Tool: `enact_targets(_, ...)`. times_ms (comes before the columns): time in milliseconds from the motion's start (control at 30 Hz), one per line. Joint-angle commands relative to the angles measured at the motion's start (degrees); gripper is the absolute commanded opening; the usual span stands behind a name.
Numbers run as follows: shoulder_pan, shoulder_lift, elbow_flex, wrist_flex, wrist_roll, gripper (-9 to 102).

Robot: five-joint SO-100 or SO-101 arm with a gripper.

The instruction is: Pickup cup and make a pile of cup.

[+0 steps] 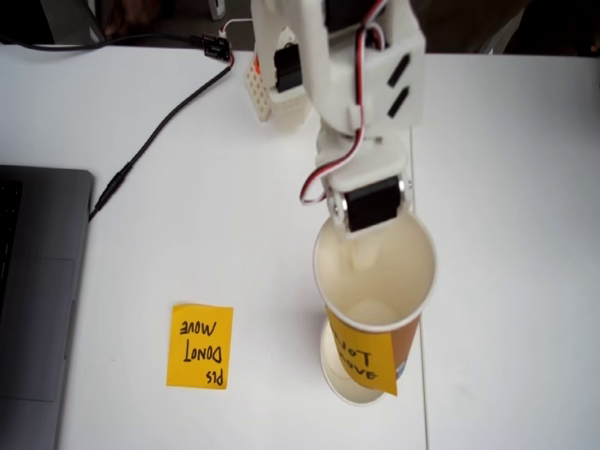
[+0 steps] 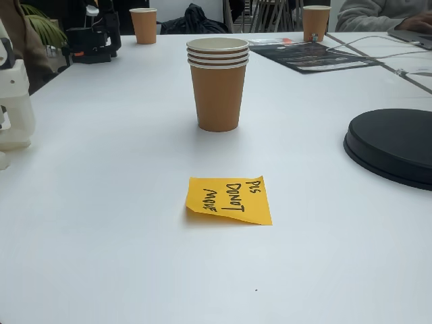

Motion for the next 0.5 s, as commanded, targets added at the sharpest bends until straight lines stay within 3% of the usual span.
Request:
enact_targets(0,-0.4,-0.1,-4.8,0.3,0.5,-7)
enact_targets(467,-0.5,-3.5,-5.0,0.3,0.5,-7)
